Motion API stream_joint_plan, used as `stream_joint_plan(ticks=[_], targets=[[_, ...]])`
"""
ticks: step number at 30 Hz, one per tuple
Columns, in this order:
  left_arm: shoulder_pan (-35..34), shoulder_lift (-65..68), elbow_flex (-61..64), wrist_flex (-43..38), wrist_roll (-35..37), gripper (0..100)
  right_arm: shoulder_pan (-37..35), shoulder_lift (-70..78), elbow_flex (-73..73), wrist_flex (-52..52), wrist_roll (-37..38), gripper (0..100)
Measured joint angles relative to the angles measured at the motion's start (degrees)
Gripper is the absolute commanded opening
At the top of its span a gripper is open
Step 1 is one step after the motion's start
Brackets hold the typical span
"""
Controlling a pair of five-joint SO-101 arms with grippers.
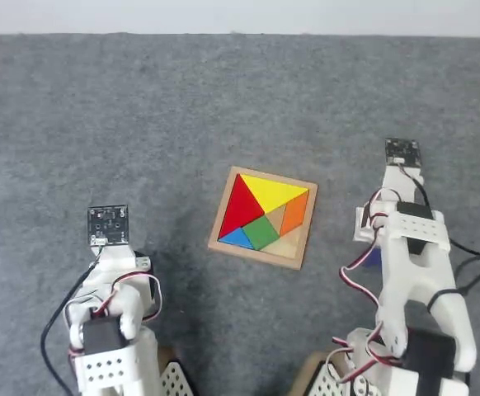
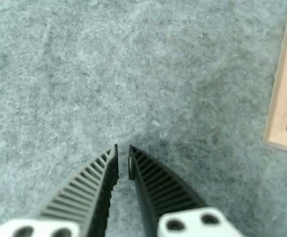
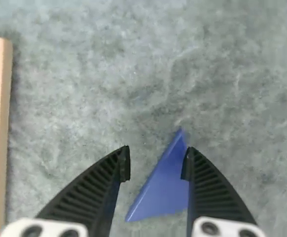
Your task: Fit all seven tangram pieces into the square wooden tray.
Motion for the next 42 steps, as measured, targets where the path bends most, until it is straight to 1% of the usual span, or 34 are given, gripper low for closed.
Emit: stream_joint_plan(ticks=[5, 7, 15, 20, 24, 30, 31, 34, 36, 42], targets=[[0.00, 0.00, 0.00, 0.00, 0.00, 4, 0.26, -0.09, -0.09, 4.22, -10.46, 18.3], [0.00, 0.00, 0.00, 0.00, 0.00, 4, 1.23, -0.44, -0.09, 4.48, -12.92, 18.3], [0.00, 0.00, 0.00, 0.00, 0.00, 4, 7.82, -0.70, -0.09, 6.59, -14.42, 18.3], [0.00, 0.00, 0.00, 0.00, 0.00, 4, 10.02, -0.70, -0.09, 9.23, -14.42, 18.3], [0.00, 0.00, 0.00, 0.00, 0.00, 4, 9.49, -0.70, -0.09, 9.76, -15.56, 18.3], [0.00, 0.00, 0.00, 0.00, 0.00, 4, 0.09, -0.70, -0.09, 9.76, -25.05, 18.7], [0.00, 0.00, 0.00, 0.00, 0.00, 4, -0.62, -0.70, -0.09, 9.76, -26.64, 18.7], [0.00, 0.00, 0.00, 0.00, 0.00, 4, -0.26, -0.70, 0.09, 9.76, -31.74, 18.7], [0.00, 0.00, 0.00, 0.00, 0.00, 4, -0.35, -0.70, 0.18, 9.76, -33.67, 18.7], [0.00, 0.00, 0.00, 0.00, 0.00, 4, 0.18, -0.70, 0.18, 9.76, -34.20, 18.7]])
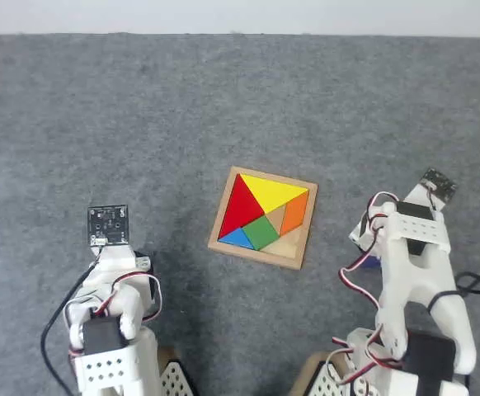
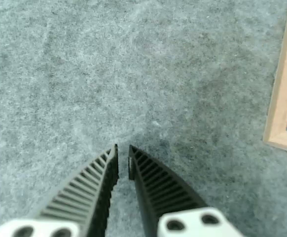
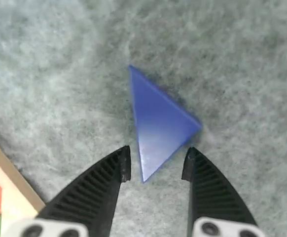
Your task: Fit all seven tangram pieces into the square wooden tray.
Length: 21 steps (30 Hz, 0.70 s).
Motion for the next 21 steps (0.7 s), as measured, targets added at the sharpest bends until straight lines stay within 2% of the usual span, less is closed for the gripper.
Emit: stream_joint_plan(ticks=[4, 7, 10, 14, 21], targets=[[0.00, 0.00, 0.00, 0.00, 0.00, 4, 0.44, 0.00, 0.00, -0.88, 2.90, 18.8], [0.00, 0.00, 0.00, 0.00, 0.00, 4, 3.34, 0.00, 0.00, -1.41, 8.44, 18.8], [0.00, 0.00, 0.00, 0.00, 0.00, 4, 6.68, 0.00, 0.00, -2.02, 10.73, 20.4], [0.00, 0.00, 0.00, 0.00, 0.00, 4, 6.51, 0.00, 0.00, -2.90, 15.12, 28.6], [0.00, 0.00, 0.00, 0.00, 0.00, 4, 2.81, 0.00, 0.00, -2.90, 16.97, 29.2]])
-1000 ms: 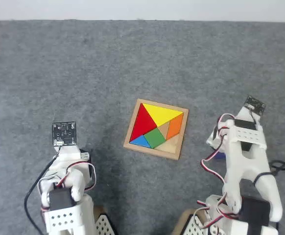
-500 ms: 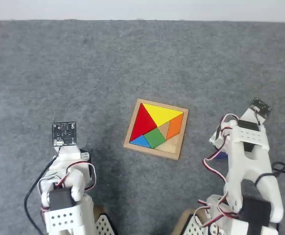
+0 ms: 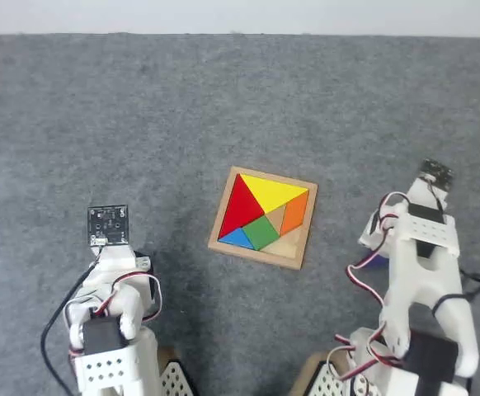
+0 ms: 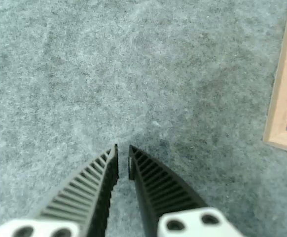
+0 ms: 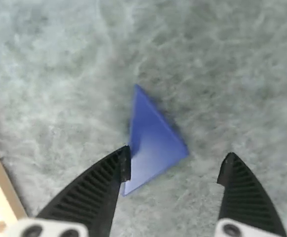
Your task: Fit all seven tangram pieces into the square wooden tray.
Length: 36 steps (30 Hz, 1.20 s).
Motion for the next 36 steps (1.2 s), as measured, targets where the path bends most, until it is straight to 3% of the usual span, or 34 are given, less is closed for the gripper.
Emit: stream_joint_plan(ticks=[8, 24, 30, 36], targets=[[0.00, 0.00, 0.00, 0.00, 0.00, 4, -6.51, 0.00, 0.00, -0.35, -0.09, 29.2], [0.00, 0.00, 0.00, 0.00, 0.00, 4, -5.27, 4.31, -0.09, -3.43, -2.11, 28.9], [0.00, 0.00, 0.00, 0.00, 0.00, 4, -4.92, 4.31, -0.09, -3.43, -1.85, 15.1], [0.00, 0.00, 0.00, 0.00, 0.00, 4, -4.75, 4.31, -0.09, -4.22, 0.53, 14.0]])
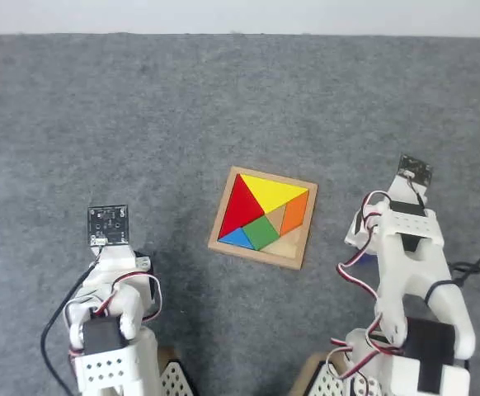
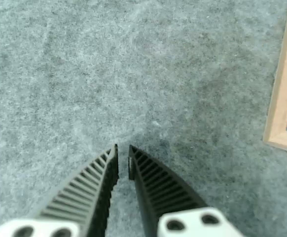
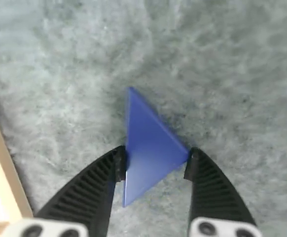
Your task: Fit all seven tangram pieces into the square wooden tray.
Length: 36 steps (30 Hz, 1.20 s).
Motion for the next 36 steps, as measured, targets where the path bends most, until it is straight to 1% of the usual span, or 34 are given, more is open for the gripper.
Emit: stream_joint_plan(ticks=[3, 9, 12, 14, 20, 23, 24, 26, 28, 30, 31, 33, 36], targets=[[0.00, 0.00, 0.00, 0.00, 0.00, 4, -0.09, 0.00, 0.00, -0.09, 1.67, 13.7], [0.00, 0.00, 0.00, 0.00, 0.00, 4, -0.09, 0.00, 0.00, -0.09, 2.73, 13.7], [0.00, 0.00, 0.00, 0.00, 0.00, 4, -0.26, -2.90, 0.00, 0.00, 4.40, 13.7], [0.00, 0.00, 0.00, 0.00, 0.00, 4, -1.49, -5.80, 0.00, 1.49, 4.66, 13.7], [0.00, 0.00, 0.00, 0.00, 0.00, 4, -9.67, -12.04, 0.00, 5.63, 4.75, 13.9], [0.00, 0.00, 0.00, 0.00, 0.00, 4, -9.41, -12.57, 0.00, 5.71, 5.27, 14.4], [0.00, 0.00, 0.00, 0.00, 0.00, 4, -9.05, -12.57, -0.44, 5.71, 6.42, 15.8], [0.00, 0.00, 0.00, 0.00, 0.00, 4, -7.74, -12.57, -1.23, 6.42, 12.75, 20.2], [0.00, 0.00, 0.00, 0.00, 0.00, 4, -6.07, -12.57, -2.02, 7.82, 23.21, 24.7], [0.00, 0.00, 0.00, 0.00, 0.00, 4, -5.89, -12.57, -3.78, 9.58, 33.58, 28.8], [0.00, 0.00, 0.00, 0.00, 0.00, 4, -5.36, -12.57, -4.57, 10.29, 36.40, 30.6], [0.00, 0.00, 0.00, 0.00, 0.00, 4, -4.13, -12.57, -5.36, 11.16, 36.75, 32.2], [0.00, 0.00, 0.00, 0.00, 0.00, 4, -4.48, -12.40, -5.45, 11.52, 37.45, 32.1]])
